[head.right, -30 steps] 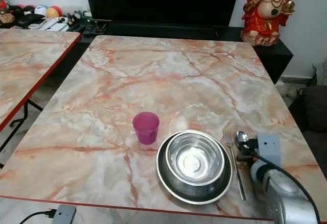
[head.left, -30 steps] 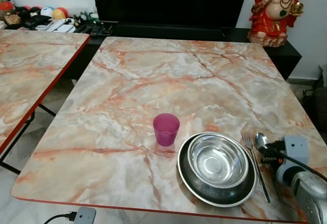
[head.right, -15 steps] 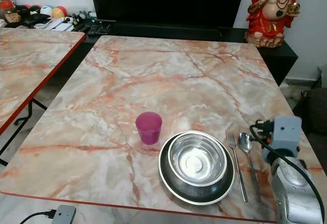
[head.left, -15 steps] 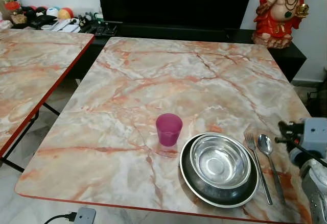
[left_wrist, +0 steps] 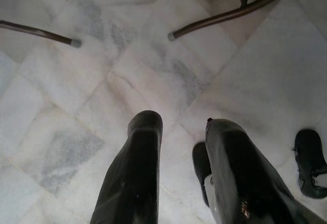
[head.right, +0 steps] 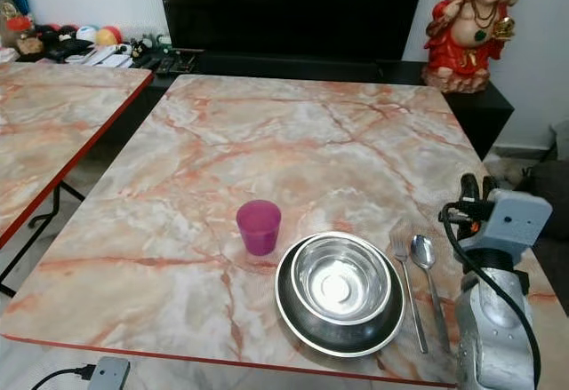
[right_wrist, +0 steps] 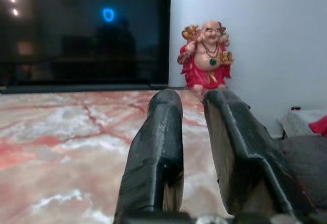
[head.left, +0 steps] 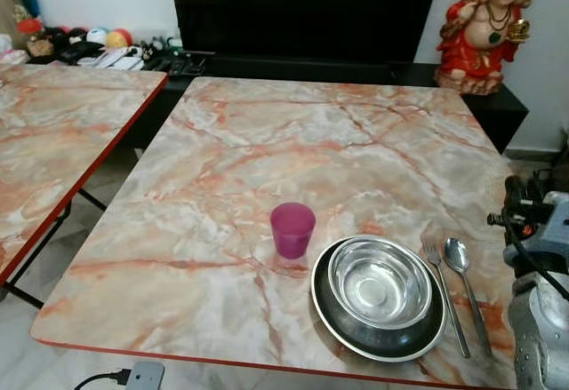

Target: Setting the table

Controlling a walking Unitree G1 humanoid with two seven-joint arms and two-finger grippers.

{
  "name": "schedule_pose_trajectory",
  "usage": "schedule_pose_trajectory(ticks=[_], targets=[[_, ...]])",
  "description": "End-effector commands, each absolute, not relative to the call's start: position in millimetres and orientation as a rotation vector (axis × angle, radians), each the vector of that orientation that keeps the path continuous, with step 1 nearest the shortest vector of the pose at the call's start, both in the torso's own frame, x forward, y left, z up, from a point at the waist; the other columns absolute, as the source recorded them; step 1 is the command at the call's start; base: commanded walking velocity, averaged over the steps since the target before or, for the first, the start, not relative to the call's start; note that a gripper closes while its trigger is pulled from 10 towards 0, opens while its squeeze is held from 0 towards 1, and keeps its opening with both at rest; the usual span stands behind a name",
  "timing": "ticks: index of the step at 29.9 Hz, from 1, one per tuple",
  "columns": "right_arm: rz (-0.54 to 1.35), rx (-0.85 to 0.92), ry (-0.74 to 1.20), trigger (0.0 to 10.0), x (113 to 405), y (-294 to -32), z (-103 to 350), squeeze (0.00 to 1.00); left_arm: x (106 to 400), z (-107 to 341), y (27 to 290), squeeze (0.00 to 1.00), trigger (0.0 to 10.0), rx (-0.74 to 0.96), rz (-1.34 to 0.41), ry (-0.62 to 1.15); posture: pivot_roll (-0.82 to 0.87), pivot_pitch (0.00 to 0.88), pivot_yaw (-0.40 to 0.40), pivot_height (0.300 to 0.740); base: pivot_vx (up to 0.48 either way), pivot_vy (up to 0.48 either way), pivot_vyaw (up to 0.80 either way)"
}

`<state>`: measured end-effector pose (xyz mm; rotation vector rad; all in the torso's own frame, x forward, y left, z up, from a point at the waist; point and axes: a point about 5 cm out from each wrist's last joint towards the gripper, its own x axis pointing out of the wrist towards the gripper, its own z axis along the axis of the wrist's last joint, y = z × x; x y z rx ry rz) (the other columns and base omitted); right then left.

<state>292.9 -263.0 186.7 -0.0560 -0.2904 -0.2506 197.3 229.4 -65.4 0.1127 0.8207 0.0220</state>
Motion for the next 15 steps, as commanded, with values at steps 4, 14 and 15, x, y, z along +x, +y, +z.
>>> schedule_pose_trajectory(ticks=[4, 14, 15], targets=[[-0.262, -0.044, -0.327, 10.0, 295.0, -264.7, 190.1, 0.0, 197.1, -66.4, 228.5, 0.0, 10.0, 0.111, 0.025, 0.836, -0.11, 0.0, 0.016, 0.74, 0.0, 0.0, 0.0], [-0.232, -0.086, -0.334, 10.0, 293.4, -259.8, 184.6, 0.0, 196.2, -67.3, 226.9, 0.0, 10.0, 0.102, 0.021, 0.839, -0.12, 0.0, 0.018, 0.74, 0.0, 0.0, 0.29], [-0.233, -0.097, -0.335, 10.0, 292.9, -260.3, 184.7, 0.0, 195.1, -67.8, 227.3, 0.0, 10.0, 0.102, 0.022, 0.842, -0.12, 0.0, 0.017, 0.74, 0.0, 0.0, 0.8]])
